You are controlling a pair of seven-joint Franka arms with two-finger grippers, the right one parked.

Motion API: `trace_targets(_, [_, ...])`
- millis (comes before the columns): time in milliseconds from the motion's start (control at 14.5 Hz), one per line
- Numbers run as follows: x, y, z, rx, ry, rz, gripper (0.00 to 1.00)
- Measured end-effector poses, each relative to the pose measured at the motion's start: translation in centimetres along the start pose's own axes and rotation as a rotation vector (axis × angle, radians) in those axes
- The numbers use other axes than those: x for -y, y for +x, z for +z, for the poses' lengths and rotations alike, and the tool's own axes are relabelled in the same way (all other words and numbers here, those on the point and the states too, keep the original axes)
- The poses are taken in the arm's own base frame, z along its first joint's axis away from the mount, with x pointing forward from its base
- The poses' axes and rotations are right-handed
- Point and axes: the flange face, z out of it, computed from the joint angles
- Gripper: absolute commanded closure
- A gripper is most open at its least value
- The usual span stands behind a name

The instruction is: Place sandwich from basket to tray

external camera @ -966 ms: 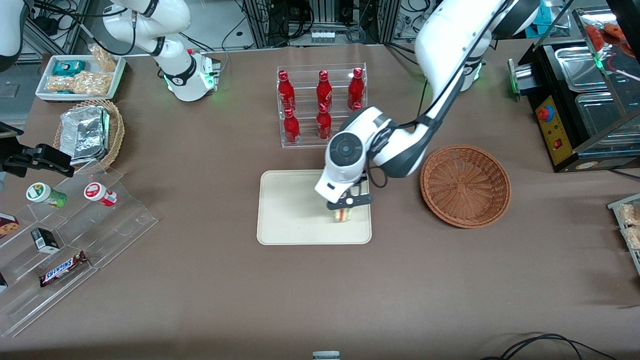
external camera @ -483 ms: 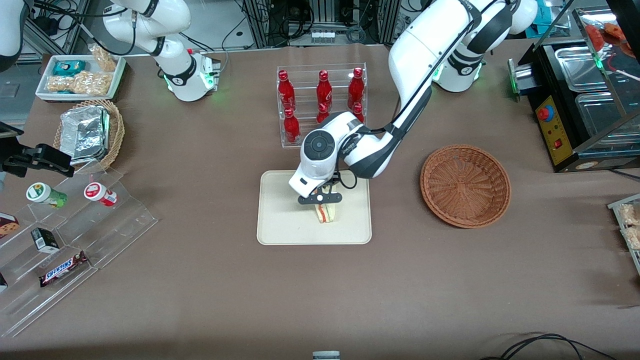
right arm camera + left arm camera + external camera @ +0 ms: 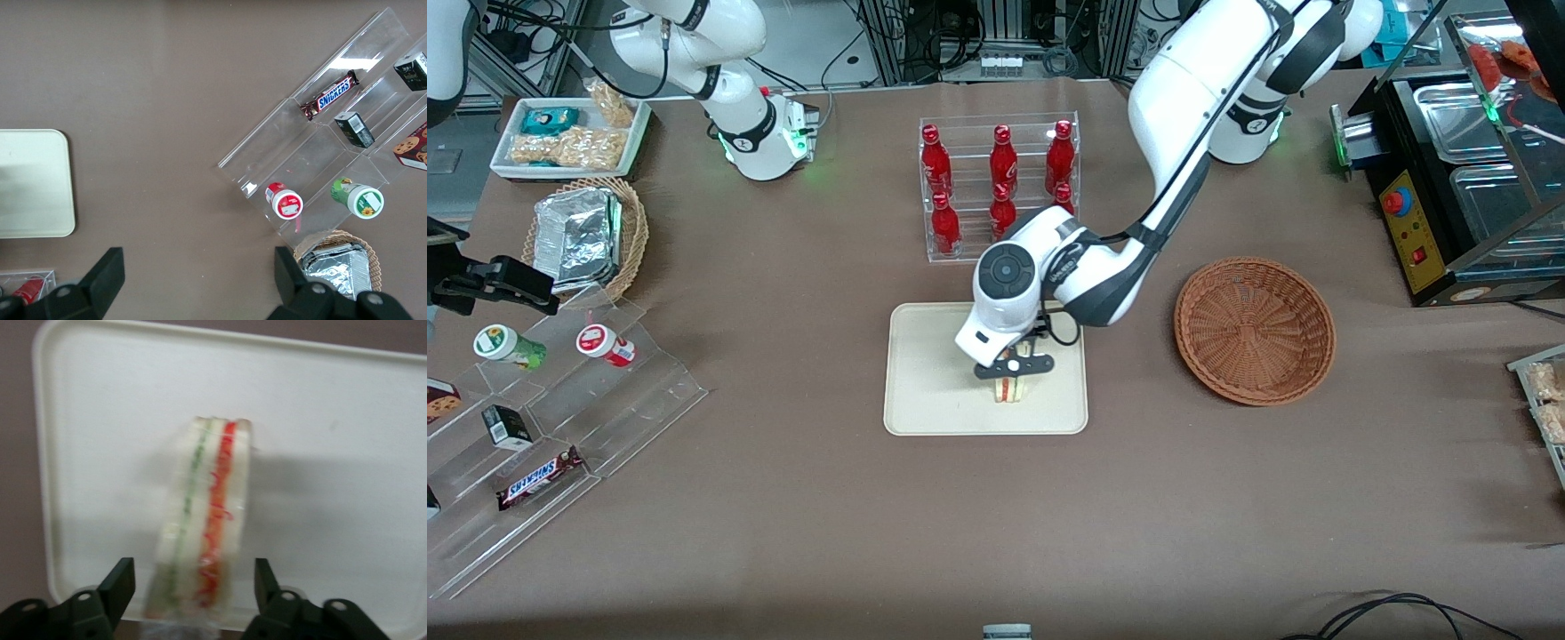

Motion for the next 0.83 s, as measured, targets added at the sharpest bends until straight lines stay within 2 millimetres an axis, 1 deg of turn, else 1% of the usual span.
trace_targets(138, [1.2,0.9,-2.0,-0.013,0.015,-0.02,0.0])
trace_targets(276, [2.8,1.9,-4.9,-0.022,0.022,-0.046,0.0])
trace_targets(345, [4.2,2.7,-6.8,-0.02,0.03,-0.064,0.0])
trace_targets(414, [6.2,3.5,-9.0,-0.011,0.04,-0.076,0.0])
trace_targets(483, [8.5,4.4,-11.3,0.007,0.044,-0.083,0.0])
trace_targets(552, [11.2,5.2,-13.9,0.034,0.043,-0.087,0.0])
trace_targets(621, [14.5,5.9,-16.6,0.063,0.043,-0.088,0.0])
trace_targets(759, [22.0,7.0,-21.8,0.122,0.043,-0.077,0.0])
trace_targets(828, [25.8,7.2,-24.0,0.147,0.042,-0.067,0.0])
